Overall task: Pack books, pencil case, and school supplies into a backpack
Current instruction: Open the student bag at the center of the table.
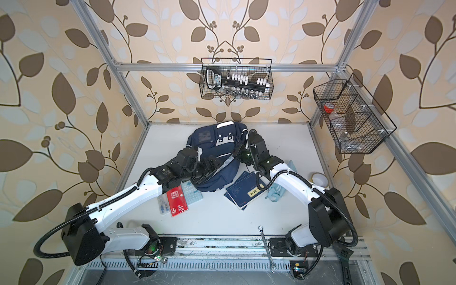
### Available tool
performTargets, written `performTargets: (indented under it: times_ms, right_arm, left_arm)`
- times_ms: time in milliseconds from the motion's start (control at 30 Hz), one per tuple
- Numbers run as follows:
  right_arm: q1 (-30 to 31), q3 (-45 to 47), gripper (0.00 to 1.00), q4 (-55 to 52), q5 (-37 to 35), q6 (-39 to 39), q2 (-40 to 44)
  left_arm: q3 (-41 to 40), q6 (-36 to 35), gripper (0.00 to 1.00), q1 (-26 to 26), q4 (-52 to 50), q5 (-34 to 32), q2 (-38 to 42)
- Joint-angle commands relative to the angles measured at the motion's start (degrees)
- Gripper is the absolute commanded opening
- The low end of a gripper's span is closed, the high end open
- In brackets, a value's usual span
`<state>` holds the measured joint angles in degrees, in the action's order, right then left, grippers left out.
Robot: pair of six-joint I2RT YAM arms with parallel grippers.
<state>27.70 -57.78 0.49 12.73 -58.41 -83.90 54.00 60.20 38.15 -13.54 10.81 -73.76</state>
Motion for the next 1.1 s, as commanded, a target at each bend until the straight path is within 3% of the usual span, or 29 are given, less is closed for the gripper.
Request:
performTargets:
  times_ms: [0, 167, 367, 667, 800, 1067]
  right_arm:
    - [-0.1, -2.0, 0.0, 10.9, 5.3, -3.9, 2.9]
    - [-0.4, -2.5, 0.0, 9.5, 6.1, -3.4, 3.5]
    - [-0.5, -2.1, 0.0, 8.6, 6.4, -2.7, 3.7]
    - [-1.0, -1.6, 0.0, 7.4, 6.2, -1.5, 3.6]
    - [-1.6, -1.2, 0.0, 7.1, 6.3, -1.2, 4.1]
    - [-3.4, 0.6, 0.0, 7.1, 7.0, -1.4, 5.2]
  left_arm:
    - [-1.1, -0.3, 0.97, -0.2, 5.6, 3.5, -2.1]
    - [5.4, -9.4, 0.98, -0.3, 1.9, 2.2, -4.5]
    - [14.9, -24.8, 0.93, -0.3, -10.6, -7.6, -4.8]
    - [25.5, -43.2, 0.92, -0.3, -26.9, -4.4, -11.8]
    - [26.1, -46.5, 0.82, -0.3, -28.8, -2.6, -14.0]
    - [25.0, -47.0, 0.48, -0.4, -28.6, -6.3, -15.9]
